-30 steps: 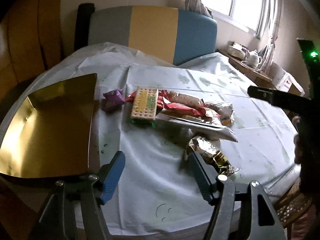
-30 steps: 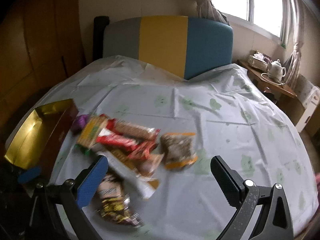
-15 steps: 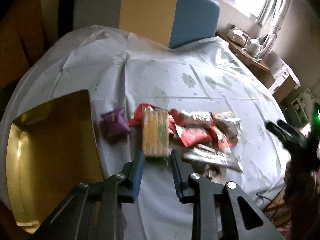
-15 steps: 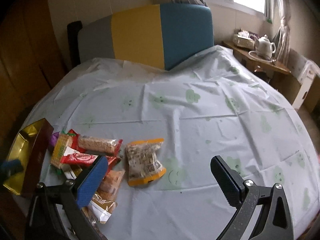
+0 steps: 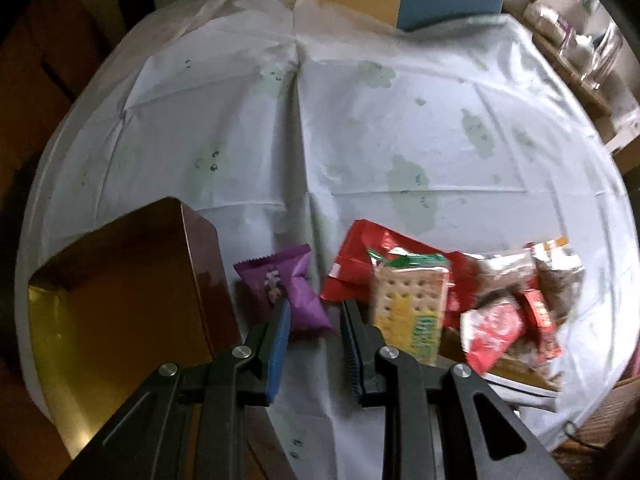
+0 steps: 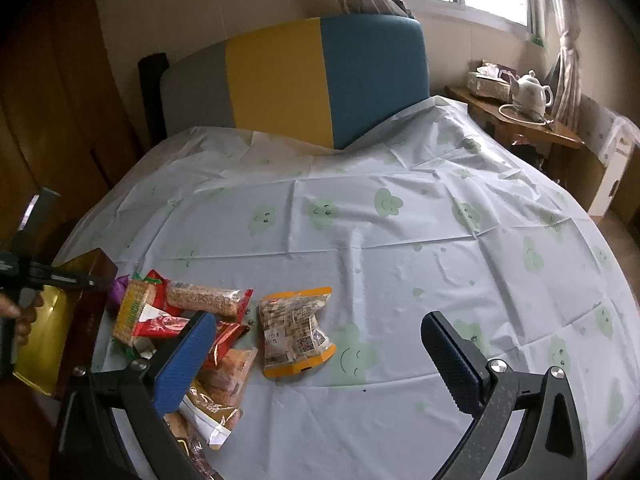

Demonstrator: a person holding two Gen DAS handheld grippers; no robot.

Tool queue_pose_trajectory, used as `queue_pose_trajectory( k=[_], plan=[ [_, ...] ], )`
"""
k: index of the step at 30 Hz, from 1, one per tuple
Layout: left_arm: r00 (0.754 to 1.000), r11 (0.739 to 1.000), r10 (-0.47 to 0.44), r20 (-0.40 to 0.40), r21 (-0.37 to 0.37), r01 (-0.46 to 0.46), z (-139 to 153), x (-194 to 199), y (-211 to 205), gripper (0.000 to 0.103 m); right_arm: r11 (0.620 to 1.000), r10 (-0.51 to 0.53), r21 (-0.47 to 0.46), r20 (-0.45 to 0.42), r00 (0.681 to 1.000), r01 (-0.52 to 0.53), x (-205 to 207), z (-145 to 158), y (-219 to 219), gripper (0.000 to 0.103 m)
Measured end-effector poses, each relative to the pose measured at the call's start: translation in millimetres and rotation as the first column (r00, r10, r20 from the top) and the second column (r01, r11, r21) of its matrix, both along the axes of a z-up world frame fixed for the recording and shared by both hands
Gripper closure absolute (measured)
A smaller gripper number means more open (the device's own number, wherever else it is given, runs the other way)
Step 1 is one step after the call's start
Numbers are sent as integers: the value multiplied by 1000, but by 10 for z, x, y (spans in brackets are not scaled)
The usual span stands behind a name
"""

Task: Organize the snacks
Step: 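Close the left gripper on the purple snack packet, then lift the purple packet into the gold box with the left gripper while the right gripper grasps the brown-and-gold packet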

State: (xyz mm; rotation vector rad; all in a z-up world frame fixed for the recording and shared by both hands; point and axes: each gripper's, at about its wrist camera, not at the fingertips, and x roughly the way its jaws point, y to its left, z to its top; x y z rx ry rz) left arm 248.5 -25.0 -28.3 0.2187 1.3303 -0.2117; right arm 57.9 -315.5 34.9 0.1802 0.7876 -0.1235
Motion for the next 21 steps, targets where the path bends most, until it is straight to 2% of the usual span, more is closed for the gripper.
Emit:
queue_pose_trajectory(
  k=[9,12,21],
  plan=[
    [999,993,25,-34,117,-20,-180,130,12,73,1000,3,23,-10,1000,-3,-3,-7,-16,0],
    [998,995,38,-49,97,-33,-192,145,40,69,1000,4,30,-17,1000,-4,3,-17,-16,0],
    [998,991,37,-48,127,-31,-251,174,-5,59,999,2,40,-17,1000,-1,-9,-8,-22,0]
  ],
)
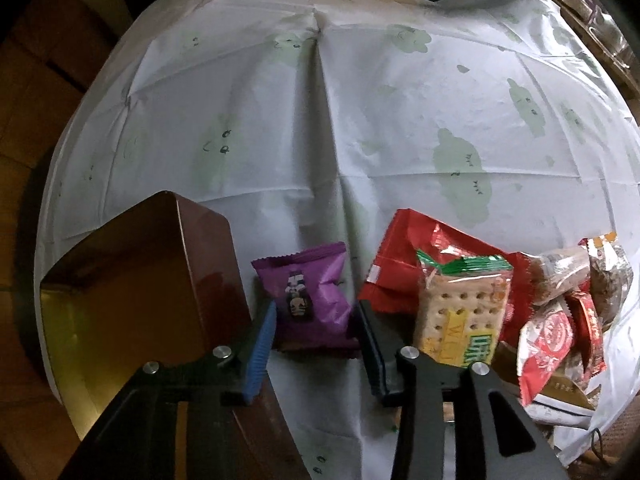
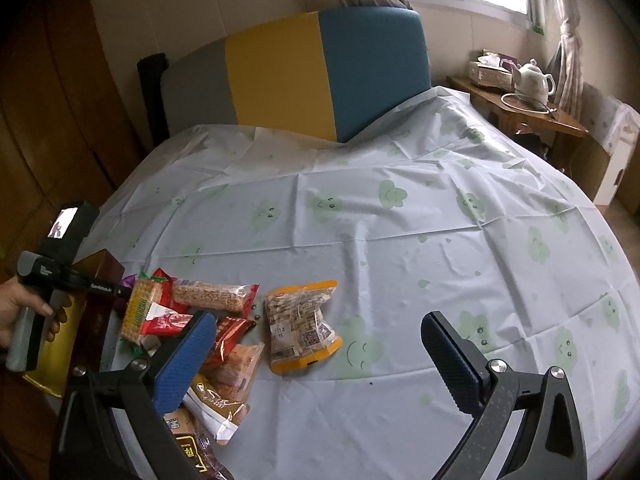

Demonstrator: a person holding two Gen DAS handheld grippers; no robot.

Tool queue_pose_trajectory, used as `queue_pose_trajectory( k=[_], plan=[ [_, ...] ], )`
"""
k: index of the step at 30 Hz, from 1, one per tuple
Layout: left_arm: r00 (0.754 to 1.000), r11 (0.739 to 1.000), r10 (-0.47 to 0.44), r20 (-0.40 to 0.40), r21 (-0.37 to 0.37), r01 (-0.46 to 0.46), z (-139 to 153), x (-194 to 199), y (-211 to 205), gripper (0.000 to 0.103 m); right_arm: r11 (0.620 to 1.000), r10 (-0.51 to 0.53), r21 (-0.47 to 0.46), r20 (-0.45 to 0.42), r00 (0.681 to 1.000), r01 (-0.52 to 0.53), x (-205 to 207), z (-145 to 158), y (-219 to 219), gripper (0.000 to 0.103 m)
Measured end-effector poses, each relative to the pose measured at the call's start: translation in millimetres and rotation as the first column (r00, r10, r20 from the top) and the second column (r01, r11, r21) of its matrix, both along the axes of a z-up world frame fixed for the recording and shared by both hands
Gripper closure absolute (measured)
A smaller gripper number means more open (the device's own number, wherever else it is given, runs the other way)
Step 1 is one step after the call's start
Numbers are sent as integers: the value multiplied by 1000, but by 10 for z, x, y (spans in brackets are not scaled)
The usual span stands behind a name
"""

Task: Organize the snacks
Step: 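Lift the purple packet into the gold box with the left gripper while the right gripper grasps the brown-and-gold packet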

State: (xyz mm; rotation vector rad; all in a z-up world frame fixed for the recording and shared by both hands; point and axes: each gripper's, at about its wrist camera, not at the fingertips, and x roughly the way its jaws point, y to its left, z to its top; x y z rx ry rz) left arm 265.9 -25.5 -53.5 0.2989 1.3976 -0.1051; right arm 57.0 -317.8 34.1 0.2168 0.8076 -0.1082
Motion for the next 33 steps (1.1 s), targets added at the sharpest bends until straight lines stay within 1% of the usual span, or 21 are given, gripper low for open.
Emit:
queue_pose_trajectory(
  k=[2,4,6,8,10,12,14,16,18,21,22,24,25,27,29,30,31,32,33],
  plan=[
    [1000,1000,13,-1,-14,-13,-65,27,-7,59,1000,0,3,1,1000,0,0,8,-2,0],
    [1000,1000,7,15,-8,-6,-81,1,-36,61,1000,1,1,2,1000,-1,0,11,-3,0],
    [999,1000,-7,34,-1,7,-71,-35,-58,65,1000,4,-4,3,1000,-4,-3,9,5,0],
    [998,1000,-26,57,-2,26,-54,-79,-60,67,1000,4,-5,5,1000,-4,-6,8,8,0],
    [997,999,-25,71,-24,27,-18,-136,-51,68,1000,5,-6,6,1000,-5,-8,8,10,0],
    [995,997,-22,97,-70,29,49,-222,-26,68,1000,11,-6,-2,1000,-11,0,-10,18,0],
    [992,995,-15,122,-95,27,104,-324,4,68,1000,28,-10,-32,999,-28,28,-55,42,0],
    [987,990,-18,162,-136,41,212,-455,5,68,999,47,-7,-53,997,-47,42,-95,73,0],
    [981,979,-24,193,-194,62,328,-625,31,68,996,88,4,-82,993,-88,65,-149,132,0],
    [972,963,-35,234,-252,95,464,-893,31,68,987,160,40,-128,979,-156,90,-233,240,0],
    [969,956,-35,244,-274,104,503,-984,17,68,981,191,60,-143,971,-185,92,-265,282,0],
    [967,940,-30,253,-322,114,550,-1136,28,68,961,268,116,-174,948,-250,104,-331,377,5],
    [966,933,-26,256,-341,115,542,-1182,45,68,951,299,139,-182,937,-276,104,-354,417,8],
    [965,923,-14,262,-367,113,572,-1281,103,68,921,376,193,-205,904,-339,95,-421,547,14],
    [962,911,5,273,-397,108,602,-1398,160,68,890,440,235,-224,870,-390,70,-482,664,25],
    [960,904,18,280,-414,104,615,-1442,228,68,871,476,256,-234,848,-418,52,-518,746,27],
    [956,899,34,290,-427,98,625,-1467,319,68,859,499,266,-240,833,-438,37,-545,812,28],
    [952,896,50,300,-434,90,646,-1540,384,68,844,528,267,-252,811,-466,9,-584,912,28],
    [949,894,70,308,-440,77,666,-1571,453,68,837,541,260,-261,800,-481,-8,-608,972,28]
  ],
)
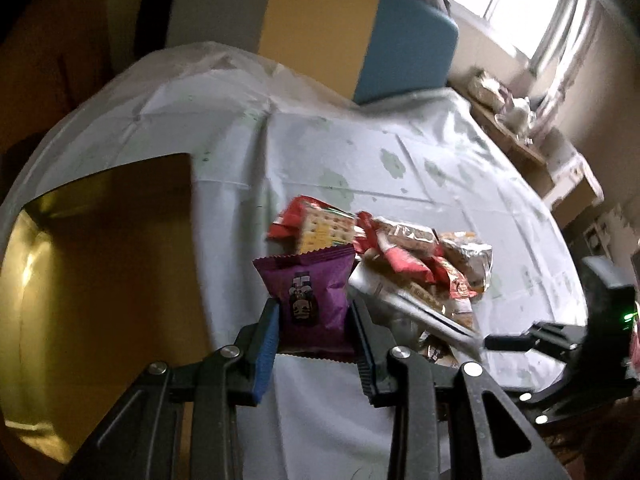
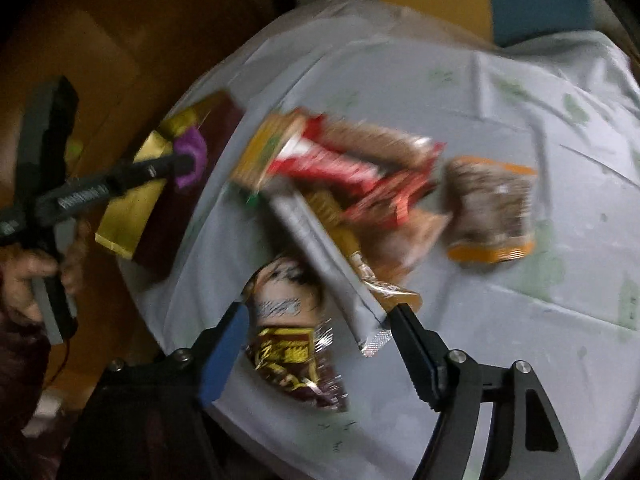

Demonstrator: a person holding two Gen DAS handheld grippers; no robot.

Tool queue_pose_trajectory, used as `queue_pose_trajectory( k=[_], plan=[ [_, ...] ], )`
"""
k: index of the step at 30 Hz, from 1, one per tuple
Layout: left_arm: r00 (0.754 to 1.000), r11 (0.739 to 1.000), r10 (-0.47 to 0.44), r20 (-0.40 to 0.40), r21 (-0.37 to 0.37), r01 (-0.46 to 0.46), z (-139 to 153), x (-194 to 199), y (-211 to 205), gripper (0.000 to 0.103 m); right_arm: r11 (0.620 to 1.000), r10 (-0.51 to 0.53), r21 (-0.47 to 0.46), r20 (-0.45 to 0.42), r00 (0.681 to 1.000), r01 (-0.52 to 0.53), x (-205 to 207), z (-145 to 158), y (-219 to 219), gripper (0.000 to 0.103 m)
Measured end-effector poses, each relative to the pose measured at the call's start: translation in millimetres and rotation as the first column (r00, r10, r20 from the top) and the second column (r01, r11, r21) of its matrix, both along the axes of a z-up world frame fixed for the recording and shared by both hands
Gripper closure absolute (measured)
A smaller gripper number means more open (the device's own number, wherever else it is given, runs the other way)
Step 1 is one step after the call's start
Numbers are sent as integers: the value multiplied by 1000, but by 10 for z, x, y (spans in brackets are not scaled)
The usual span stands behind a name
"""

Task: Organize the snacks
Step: 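Lift the purple packet into the gold box with the left gripper while the right gripper grasps the brown-and-gold packet, then release the purple packet and withdraw the left gripper while the right gripper lifts the brown-and-gold packet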

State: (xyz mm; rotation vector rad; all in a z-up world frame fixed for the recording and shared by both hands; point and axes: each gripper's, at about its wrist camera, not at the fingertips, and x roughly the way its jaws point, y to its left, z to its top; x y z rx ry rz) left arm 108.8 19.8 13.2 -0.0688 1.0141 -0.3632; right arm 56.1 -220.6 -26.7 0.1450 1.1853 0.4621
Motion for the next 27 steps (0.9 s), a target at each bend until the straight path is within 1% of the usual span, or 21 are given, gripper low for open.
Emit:
queue_pose_trajectory(
  k=[2,4,7,11,13,17,18,20,21,23,27],
  plan=[
    [999,998,45,8,-34,-45,35,-27,185,68,1000,31,-1,-17,999,-31,-22,-58,90,28],
    [994,992,112,15,-64,-110,85,-38,451,68,999,52,5,-31,998,-52,-39,-114,188,28],
    [983,982,179,29,-66,-177,110,-27,739,68,997,77,-14,-46,996,-78,-51,-207,322,28],
    [960,958,280,14,-62,-279,48,63,1114,68,989,107,-92,-71,992,-114,-55,-405,508,30],
    [954,953,300,12,-50,-299,8,71,1218,68,983,128,-123,-68,989,-136,-92,-458,597,30],
    [947,947,320,-10,-28,-320,-119,97,1309,67,985,127,-109,-77,989,-135,-94,-497,631,30],
    [948,948,318,-13,-23,-318,-147,114,1308,67,985,125,-106,-80,989,-134,-91,-500,622,30],
    [949,949,314,-12,-10,-314,-197,150,1282,67,985,129,-105,-91,988,-138,-50,-444,472,30],
    [950,950,313,-18,-7,-313,-218,170,1274,67,984,132,-109,-91,987,-142,-40,-421,462,33],
    [950,950,312,-31,-7,-312,-262,225,1247,67,981,140,-122,-76,987,-148,-63,-380,483,49],
    [949,950,311,-46,0,-311,-312,378,1215,67,974,165,-147,-60,985,-172,-97,-366,508,50]
  ],
)
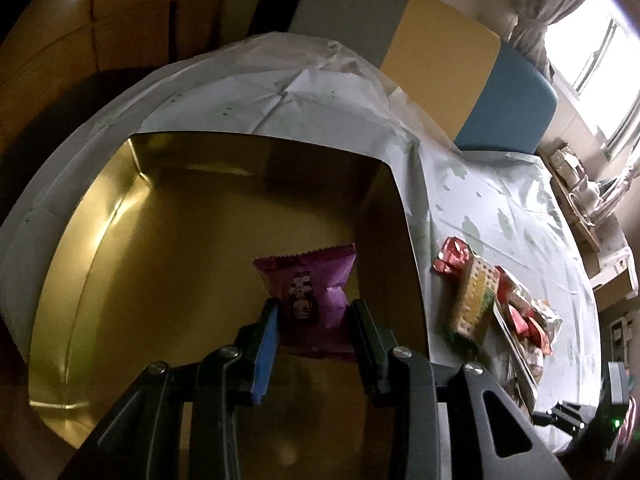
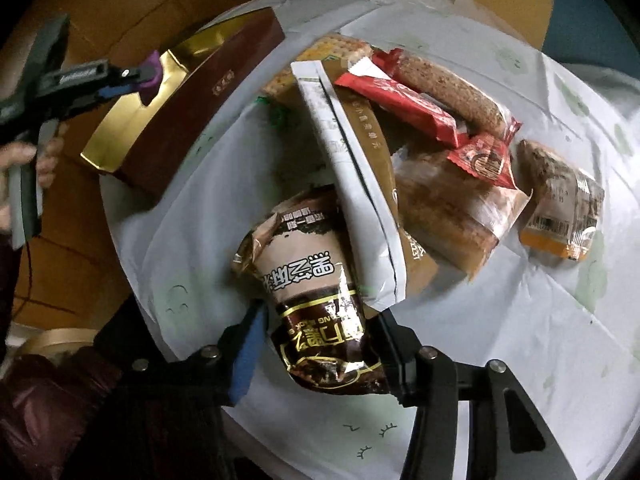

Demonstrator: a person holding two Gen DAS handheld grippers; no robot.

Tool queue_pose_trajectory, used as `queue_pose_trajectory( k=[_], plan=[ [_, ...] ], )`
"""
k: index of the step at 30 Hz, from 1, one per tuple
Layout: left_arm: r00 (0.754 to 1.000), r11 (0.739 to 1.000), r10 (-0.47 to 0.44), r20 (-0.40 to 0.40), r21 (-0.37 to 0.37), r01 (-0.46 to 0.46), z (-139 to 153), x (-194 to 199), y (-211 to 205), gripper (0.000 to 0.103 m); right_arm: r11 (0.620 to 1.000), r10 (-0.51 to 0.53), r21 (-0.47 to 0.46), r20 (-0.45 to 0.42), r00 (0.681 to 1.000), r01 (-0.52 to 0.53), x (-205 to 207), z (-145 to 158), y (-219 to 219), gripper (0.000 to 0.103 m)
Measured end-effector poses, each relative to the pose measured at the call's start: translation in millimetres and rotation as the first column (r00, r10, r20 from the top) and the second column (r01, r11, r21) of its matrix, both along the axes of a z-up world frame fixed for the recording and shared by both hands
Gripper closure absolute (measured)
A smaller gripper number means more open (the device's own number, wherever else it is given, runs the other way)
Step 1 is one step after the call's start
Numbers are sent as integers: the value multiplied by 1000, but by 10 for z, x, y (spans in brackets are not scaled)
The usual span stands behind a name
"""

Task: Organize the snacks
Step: 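Release the purple packet and withdraw the left gripper while the right gripper lifts the brown-and-gold packet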

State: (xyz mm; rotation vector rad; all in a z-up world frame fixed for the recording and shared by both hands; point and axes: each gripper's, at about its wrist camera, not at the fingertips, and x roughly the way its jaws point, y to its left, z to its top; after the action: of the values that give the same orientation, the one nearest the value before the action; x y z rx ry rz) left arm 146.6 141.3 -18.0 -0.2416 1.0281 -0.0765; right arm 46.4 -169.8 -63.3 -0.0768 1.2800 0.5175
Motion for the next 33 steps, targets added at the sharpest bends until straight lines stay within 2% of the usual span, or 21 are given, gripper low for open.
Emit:
queue_pose_trajectory(
  k=[6,13,16,17,18,21,25,27,28,29,32,33],
  plan=[
    [1000,1000,-6,-16,31,7,-37,354,-79,66,1000,13,0,-5,1000,-13,11,-26,49,44],
    [1000,998,3,18,63,-4,-4,581,-170,62,999,-15,39,-27,1000,16,11,-43,76,42],
    [998,996,-6,66,94,0,90,527,-221,52,998,-32,61,-37,999,34,36,-48,37,42],
    [996,994,-9,84,110,0,122,496,-234,45,997,-39,69,-43,998,42,48,-49,22,42],
    [995,993,-9,101,122,-4,157,461,-240,43,996,-44,76,-48,998,48,61,-45,4,42],
    [990,990,-7,138,139,-12,244,341,-249,43,993,-59,94,-58,997,64,85,-45,-27,42],
    [976,989,-48,214,145,17,384,-30,-364,43,991,-73,106,-58,996,79,106,-28,-57,42],
    [959,985,-127,252,147,92,430,-270,-520,44,992,-72,99,-44,996,76,98,13,-76,46],
    [947,979,-175,269,147,140,443,-416,-617,44,994,-69,86,-26,997,71,93,23,-67,56],
    [940,975,-201,275,146,166,444,-509,-680,44,996,-61,69,-10,998,62,95,28,-65,59],
    [917,954,-298,265,114,277,375,-810,-910,45,998,-46,46,12,999,46,43,28,-36,59],
    [911,945,-325,253,102,309,329,-890,-988,48,998,-44,42,12,999,43,40,24,-35,59]
  ],
)
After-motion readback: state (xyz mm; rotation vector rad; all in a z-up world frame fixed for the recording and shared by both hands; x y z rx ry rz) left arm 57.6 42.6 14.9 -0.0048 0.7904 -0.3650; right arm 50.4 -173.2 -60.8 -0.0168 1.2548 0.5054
